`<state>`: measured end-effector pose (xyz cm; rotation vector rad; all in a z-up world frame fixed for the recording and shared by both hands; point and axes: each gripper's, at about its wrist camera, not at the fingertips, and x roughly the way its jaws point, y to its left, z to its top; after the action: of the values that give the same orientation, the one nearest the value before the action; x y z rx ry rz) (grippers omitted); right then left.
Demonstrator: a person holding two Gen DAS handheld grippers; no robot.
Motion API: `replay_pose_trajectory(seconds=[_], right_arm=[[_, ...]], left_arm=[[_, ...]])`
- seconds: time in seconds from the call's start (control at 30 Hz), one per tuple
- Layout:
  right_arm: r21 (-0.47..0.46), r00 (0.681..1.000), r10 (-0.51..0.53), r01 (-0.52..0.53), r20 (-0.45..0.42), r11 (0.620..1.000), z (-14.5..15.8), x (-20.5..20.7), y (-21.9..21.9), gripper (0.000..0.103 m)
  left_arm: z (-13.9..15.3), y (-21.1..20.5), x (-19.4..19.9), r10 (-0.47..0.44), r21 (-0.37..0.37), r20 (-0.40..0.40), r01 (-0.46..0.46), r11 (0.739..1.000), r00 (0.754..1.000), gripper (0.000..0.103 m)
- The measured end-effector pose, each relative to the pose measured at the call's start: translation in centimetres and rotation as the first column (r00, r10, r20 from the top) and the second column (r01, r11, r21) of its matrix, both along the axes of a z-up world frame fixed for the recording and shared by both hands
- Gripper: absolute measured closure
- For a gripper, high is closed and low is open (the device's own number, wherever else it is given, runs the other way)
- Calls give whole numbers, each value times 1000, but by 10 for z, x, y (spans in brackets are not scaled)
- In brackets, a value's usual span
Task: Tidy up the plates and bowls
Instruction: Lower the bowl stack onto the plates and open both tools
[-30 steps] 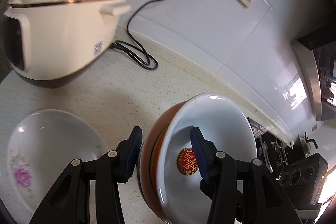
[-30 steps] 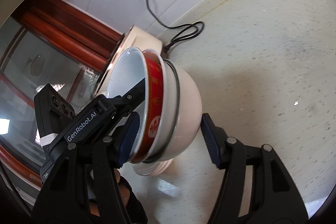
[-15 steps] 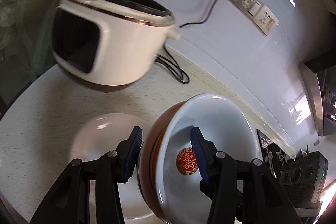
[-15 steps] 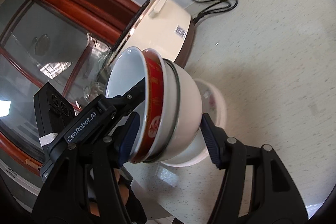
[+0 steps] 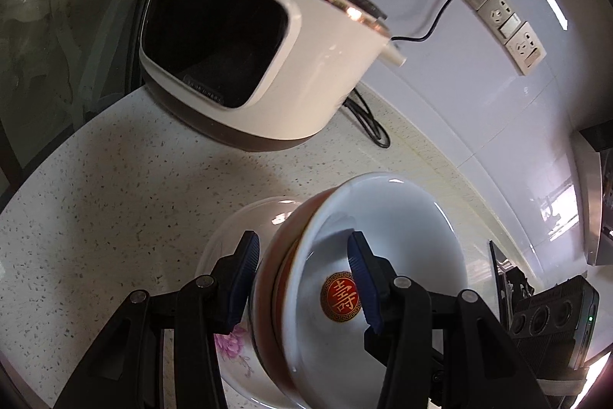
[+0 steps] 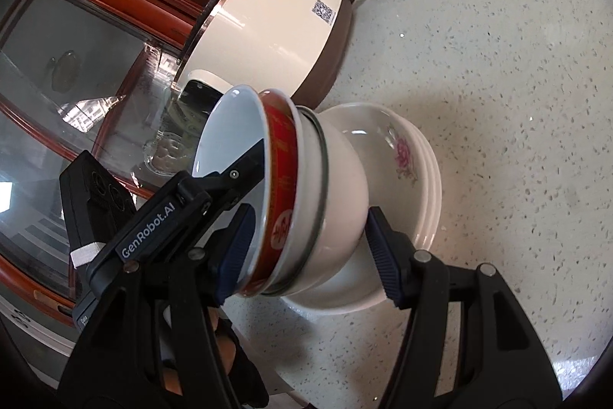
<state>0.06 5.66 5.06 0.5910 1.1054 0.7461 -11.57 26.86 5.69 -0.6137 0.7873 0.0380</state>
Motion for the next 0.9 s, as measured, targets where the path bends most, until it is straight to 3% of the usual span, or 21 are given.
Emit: replay_pose_trajectory(seconds=[0.23,0.37,0.47,0.73,0.9], right_arm=[[-2,1000,29,-29,-4,1000,1,0,0,35],[31,999,36,-36,-8,999,0,2,-2,30],[60,999,37,-36,-13,998,1,1,-3,24],[-195,993,111,-118,-48,974,22,7,22,19],[-334,987,135,-99,87,938,53,1,18,19]], left_arm=[[6,4,-1,-3,18,23,3,1000,1000,52],[10,11,-4,24,9,54,-25,1000,998,29],[7,18,-6,52,2,56,-52,999,997,26],[-6,25,-8,83,-23,40,-82,996,996,21],[-5,21,-11,95,2,61,-95,995,994,20]])
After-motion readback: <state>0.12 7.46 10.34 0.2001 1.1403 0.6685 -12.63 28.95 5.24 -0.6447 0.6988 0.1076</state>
